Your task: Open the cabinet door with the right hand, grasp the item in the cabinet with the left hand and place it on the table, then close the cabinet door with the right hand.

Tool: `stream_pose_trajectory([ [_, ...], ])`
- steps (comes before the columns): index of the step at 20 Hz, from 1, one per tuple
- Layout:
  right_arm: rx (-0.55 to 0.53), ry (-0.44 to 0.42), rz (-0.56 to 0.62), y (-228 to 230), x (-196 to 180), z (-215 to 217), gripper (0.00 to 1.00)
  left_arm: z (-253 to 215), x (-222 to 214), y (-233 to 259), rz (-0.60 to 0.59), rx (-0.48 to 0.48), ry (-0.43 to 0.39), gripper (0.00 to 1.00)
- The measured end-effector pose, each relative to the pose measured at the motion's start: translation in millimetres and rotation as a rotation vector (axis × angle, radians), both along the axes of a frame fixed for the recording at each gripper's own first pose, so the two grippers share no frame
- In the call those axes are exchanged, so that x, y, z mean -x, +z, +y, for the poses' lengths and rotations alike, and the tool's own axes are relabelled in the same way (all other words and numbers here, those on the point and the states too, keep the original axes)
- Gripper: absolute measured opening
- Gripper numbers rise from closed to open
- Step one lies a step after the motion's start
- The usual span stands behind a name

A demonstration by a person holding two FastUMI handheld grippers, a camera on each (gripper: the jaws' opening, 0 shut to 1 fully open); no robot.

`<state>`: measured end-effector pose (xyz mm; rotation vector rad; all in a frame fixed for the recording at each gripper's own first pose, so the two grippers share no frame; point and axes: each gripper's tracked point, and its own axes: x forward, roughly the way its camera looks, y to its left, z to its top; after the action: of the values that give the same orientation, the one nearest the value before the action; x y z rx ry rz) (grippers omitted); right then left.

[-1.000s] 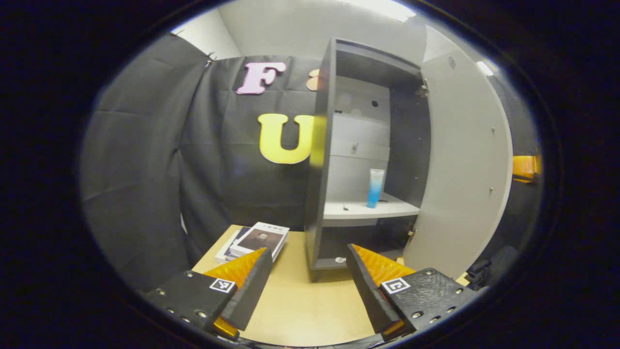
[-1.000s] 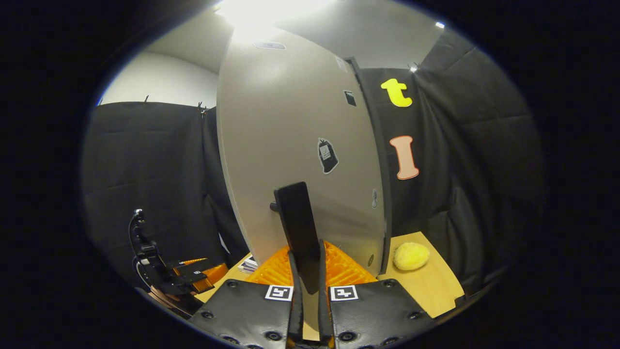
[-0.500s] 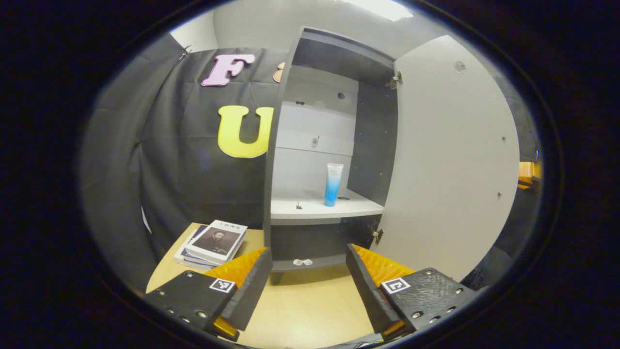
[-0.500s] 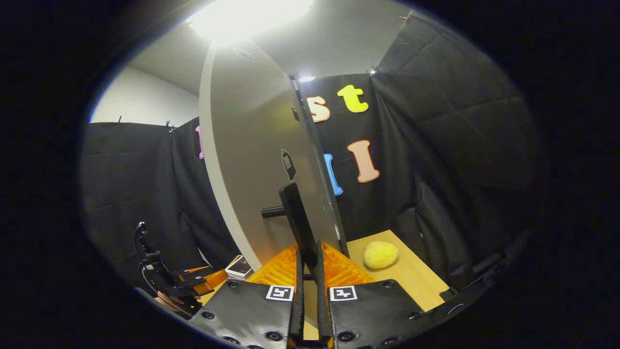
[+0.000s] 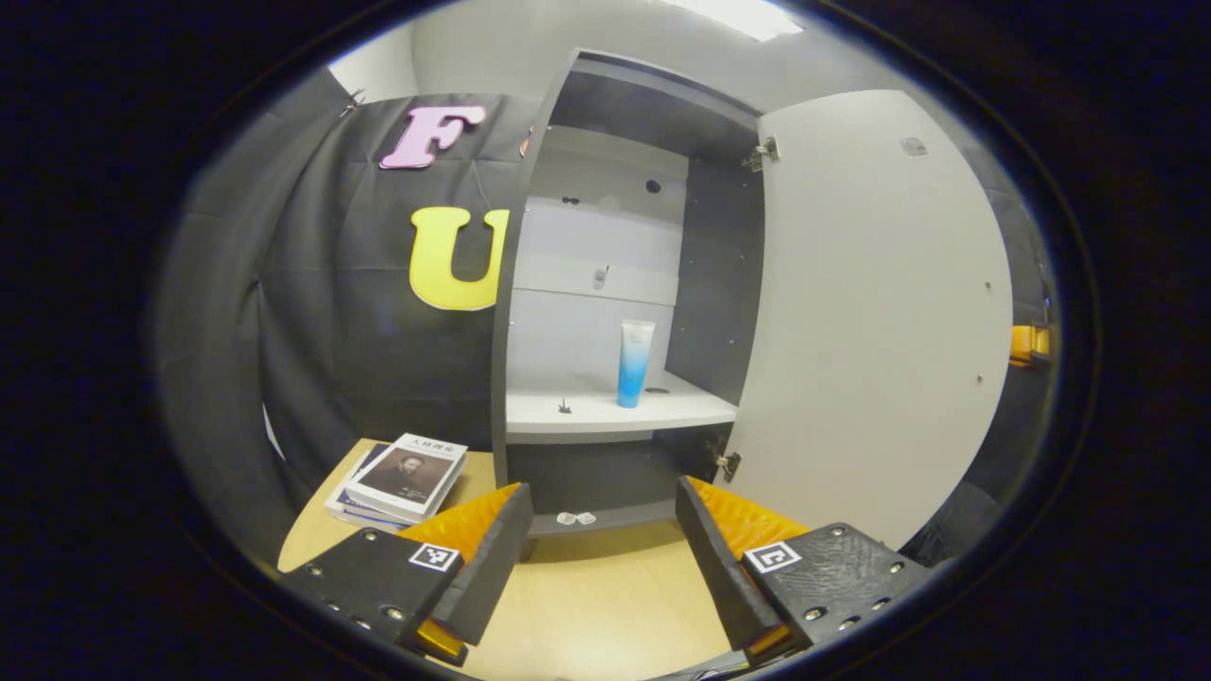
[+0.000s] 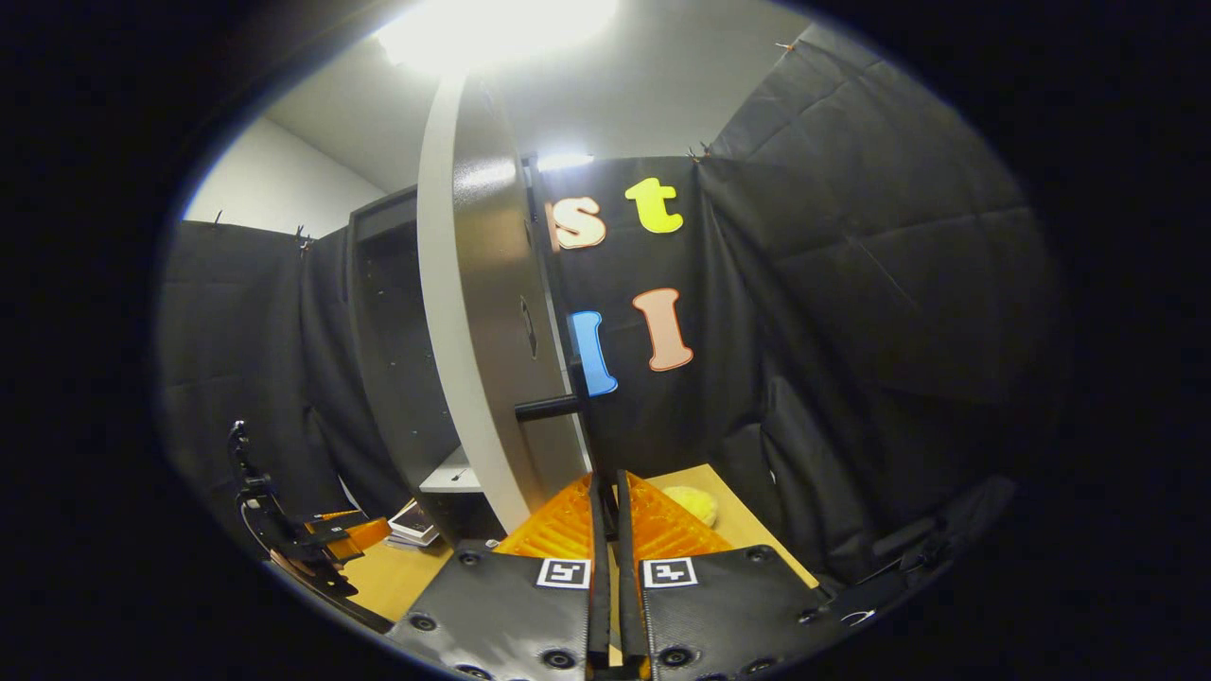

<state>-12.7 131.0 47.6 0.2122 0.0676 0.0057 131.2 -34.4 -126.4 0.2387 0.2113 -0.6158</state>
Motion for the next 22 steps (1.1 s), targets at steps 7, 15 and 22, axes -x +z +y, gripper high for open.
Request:
stream_pose_trajectory([
  [7, -0.086, -0.007, -0.006, -4, 41, -22, 0.08, -19, -11, 0, 0.004, 0.003, -0.018, 0.94],
  [15, -0.065, -0.221, -0.039, 5, 91, -86, 0.06, -32, -40, 29, -0.021, -0.015, -0.088, 0.94],
  [22, 0.050, -0.414, -0.058, 41, 60, -125, 0.06, -53, -73, 54, -0.022, 0.006, -0.163, 0.93],
])
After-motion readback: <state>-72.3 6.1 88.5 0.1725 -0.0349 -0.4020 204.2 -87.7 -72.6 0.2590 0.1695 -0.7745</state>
